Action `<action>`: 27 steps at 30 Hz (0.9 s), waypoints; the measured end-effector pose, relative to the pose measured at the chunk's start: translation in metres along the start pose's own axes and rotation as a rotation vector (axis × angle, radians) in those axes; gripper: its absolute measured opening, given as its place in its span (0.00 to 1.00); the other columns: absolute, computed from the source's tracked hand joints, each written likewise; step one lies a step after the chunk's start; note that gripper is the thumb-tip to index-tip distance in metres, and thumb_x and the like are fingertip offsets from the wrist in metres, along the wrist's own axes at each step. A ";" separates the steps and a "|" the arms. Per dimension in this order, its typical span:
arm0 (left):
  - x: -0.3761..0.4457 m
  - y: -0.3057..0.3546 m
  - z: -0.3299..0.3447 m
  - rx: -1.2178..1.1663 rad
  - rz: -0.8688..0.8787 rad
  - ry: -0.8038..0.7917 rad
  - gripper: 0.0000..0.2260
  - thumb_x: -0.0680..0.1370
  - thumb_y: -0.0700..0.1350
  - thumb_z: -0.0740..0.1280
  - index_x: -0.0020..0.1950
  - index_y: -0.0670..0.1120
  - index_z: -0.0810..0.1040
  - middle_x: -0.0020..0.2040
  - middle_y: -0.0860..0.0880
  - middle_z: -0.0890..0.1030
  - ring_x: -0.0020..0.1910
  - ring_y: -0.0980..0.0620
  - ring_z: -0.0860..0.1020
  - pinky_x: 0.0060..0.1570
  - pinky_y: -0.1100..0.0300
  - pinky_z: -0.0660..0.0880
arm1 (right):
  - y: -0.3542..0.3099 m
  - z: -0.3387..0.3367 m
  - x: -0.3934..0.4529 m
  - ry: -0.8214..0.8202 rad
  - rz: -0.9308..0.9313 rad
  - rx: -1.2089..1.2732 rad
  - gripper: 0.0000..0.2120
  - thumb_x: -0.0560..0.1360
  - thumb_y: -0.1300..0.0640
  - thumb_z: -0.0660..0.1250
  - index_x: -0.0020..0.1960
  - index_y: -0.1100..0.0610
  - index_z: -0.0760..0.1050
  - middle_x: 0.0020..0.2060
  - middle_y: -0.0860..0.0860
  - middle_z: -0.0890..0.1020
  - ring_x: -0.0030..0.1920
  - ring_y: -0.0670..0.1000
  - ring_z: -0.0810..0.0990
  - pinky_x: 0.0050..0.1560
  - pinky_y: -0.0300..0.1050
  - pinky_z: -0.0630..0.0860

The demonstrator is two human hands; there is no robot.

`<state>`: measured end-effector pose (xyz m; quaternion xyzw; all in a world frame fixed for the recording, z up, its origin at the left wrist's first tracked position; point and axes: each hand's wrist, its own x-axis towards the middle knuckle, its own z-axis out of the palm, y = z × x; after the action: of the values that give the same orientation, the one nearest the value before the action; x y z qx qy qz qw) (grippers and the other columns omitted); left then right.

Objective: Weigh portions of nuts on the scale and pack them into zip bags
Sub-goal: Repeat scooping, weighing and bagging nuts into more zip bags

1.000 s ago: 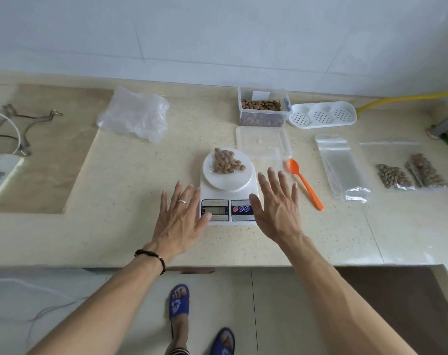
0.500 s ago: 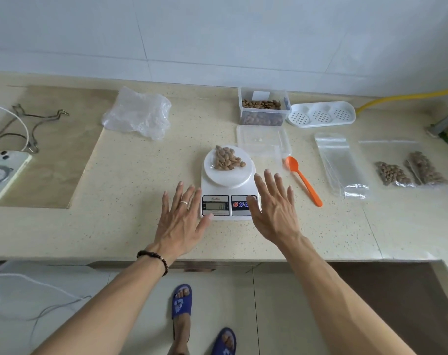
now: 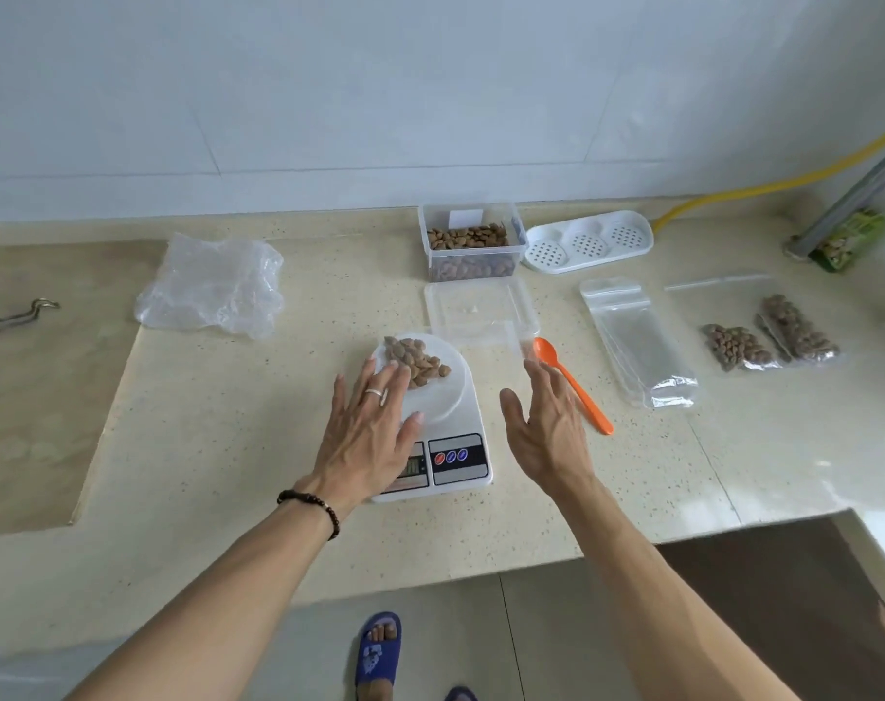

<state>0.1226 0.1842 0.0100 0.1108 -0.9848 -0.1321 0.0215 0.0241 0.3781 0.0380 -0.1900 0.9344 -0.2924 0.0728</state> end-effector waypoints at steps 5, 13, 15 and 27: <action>0.075 0.022 -0.008 -0.044 0.145 -0.060 0.30 0.79 0.56 0.42 0.75 0.43 0.62 0.75 0.43 0.65 0.77 0.44 0.56 0.73 0.43 0.50 | 0.011 -0.005 0.024 0.073 0.257 0.248 0.23 0.80 0.52 0.60 0.73 0.56 0.63 0.66 0.56 0.72 0.62 0.56 0.75 0.58 0.52 0.73; 0.166 0.046 0.006 -0.028 0.241 -0.257 0.27 0.81 0.51 0.57 0.77 0.45 0.54 0.76 0.40 0.62 0.76 0.46 0.58 0.75 0.42 0.49 | 0.021 0.012 0.058 0.095 0.557 0.553 0.26 0.76 0.51 0.65 0.72 0.56 0.65 0.57 0.52 0.80 0.54 0.52 0.80 0.54 0.52 0.79; 0.180 0.048 0.009 -0.084 0.243 -0.283 0.26 0.81 0.50 0.57 0.77 0.45 0.54 0.72 0.40 0.68 0.73 0.45 0.64 0.74 0.42 0.53 | 0.019 0.015 0.064 0.089 0.605 0.672 0.27 0.75 0.57 0.68 0.72 0.59 0.66 0.47 0.54 0.83 0.47 0.52 0.83 0.50 0.51 0.82; 0.186 0.027 -0.066 -0.792 0.100 -0.142 0.09 0.80 0.48 0.66 0.46 0.43 0.75 0.37 0.47 0.80 0.36 0.52 0.80 0.39 0.58 0.77 | -0.027 -0.024 0.098 0.074 0.406 0.842 0.11 0.74 0.64 0.70 0.55 0.59 0.80 0.36 0.52 0.80 0.37 0.48 0.79 0.41 0.41 0.78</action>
<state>-0.0597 0.1509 0.0835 0.0363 -0.8609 -0.5074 0.0009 -0.0634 0.3312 0.0706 0.0534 0.7548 -0.6323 0.1660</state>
